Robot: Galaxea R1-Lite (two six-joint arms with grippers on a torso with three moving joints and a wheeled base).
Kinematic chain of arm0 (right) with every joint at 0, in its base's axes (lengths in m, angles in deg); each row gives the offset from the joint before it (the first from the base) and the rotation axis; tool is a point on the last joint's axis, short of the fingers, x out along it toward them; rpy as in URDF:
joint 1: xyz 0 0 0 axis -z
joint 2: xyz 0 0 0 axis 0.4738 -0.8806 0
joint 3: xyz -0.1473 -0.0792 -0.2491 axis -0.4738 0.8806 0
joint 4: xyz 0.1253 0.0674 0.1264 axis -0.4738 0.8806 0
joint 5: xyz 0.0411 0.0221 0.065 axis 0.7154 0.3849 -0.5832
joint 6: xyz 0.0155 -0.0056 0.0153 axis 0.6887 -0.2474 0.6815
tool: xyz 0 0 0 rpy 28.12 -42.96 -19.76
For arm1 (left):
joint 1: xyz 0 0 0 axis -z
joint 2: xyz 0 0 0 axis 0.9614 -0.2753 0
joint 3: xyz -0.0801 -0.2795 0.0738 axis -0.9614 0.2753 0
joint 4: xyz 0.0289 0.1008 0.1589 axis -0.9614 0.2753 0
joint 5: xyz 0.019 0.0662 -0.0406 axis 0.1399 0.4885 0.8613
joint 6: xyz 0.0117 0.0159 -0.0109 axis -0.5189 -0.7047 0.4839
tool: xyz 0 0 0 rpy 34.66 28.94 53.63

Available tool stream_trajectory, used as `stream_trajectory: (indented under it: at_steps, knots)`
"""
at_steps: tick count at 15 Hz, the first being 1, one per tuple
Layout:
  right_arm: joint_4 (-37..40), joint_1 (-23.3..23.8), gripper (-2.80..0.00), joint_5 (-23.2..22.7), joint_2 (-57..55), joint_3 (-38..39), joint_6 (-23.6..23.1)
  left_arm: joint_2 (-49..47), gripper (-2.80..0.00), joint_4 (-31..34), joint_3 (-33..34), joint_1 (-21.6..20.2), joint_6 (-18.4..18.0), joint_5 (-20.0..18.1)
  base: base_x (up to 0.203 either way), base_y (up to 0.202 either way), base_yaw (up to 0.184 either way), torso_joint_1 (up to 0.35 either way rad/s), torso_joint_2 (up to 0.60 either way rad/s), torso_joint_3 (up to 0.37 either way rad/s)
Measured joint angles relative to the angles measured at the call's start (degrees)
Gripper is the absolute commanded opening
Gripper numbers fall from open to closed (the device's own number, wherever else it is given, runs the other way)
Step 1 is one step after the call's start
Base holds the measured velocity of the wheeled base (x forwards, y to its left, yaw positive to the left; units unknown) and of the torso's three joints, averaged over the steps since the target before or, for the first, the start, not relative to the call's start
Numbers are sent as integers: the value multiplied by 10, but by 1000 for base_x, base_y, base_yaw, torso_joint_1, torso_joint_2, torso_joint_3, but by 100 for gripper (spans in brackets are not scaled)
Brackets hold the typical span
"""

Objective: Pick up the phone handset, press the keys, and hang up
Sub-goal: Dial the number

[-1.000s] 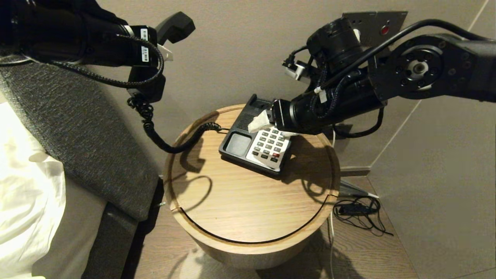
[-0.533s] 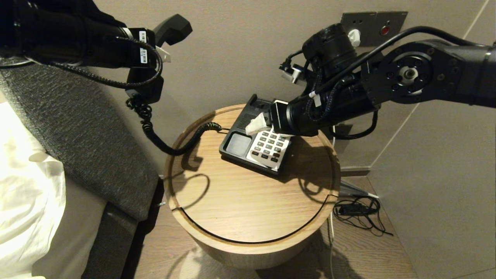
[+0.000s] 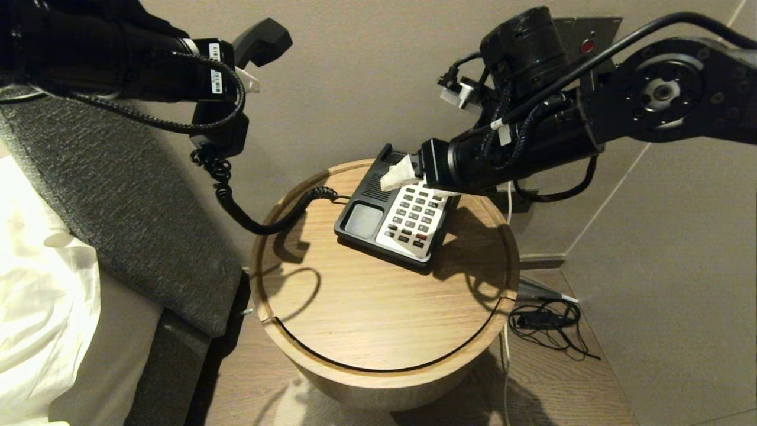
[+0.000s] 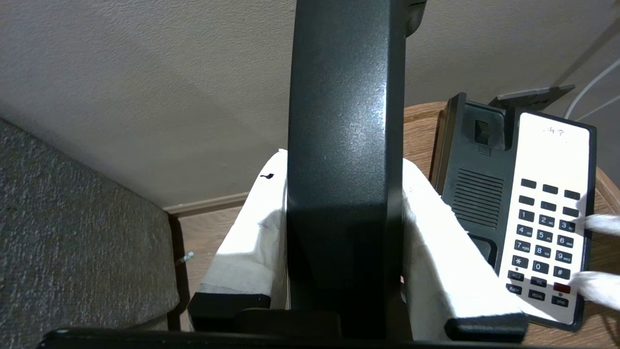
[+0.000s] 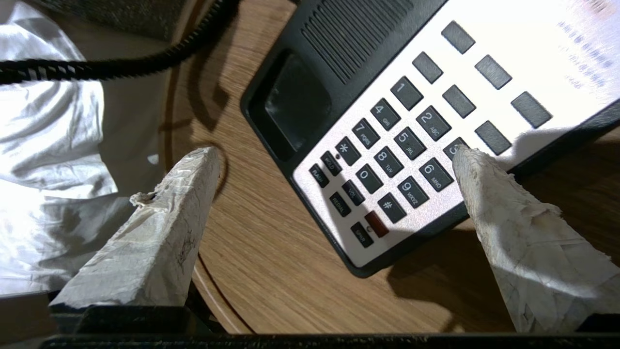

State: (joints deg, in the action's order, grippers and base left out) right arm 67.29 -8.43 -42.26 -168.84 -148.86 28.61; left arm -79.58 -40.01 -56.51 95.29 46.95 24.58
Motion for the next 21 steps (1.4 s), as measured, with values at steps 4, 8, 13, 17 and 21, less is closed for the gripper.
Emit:
stream_trajectory:
  at_steps: [4,8,13,17,21]
  knots:
    - [30,-2,0,0,22,10,-1,4,-280,4,1,-2,1,0,0,0,0,0,0,0]
    - [53,-9,0,-2,20,13,0,5,-280,3,6,-10,1,1,0,0,0,0,0,0]
    - [45,-19,0,-3,11,10,1,5,-280,1,13,-17,1,1,0,0,0,0,0,0]
    - [48,-21,-280,-3,11,10,1,5,-280,-1,11,-17,1,0,0,0,0,0,0,0]
    - [41,-23,-280,-1,8,9,0,5,-280,-1,10,-18,1,0,0,0,0,0,0,0]
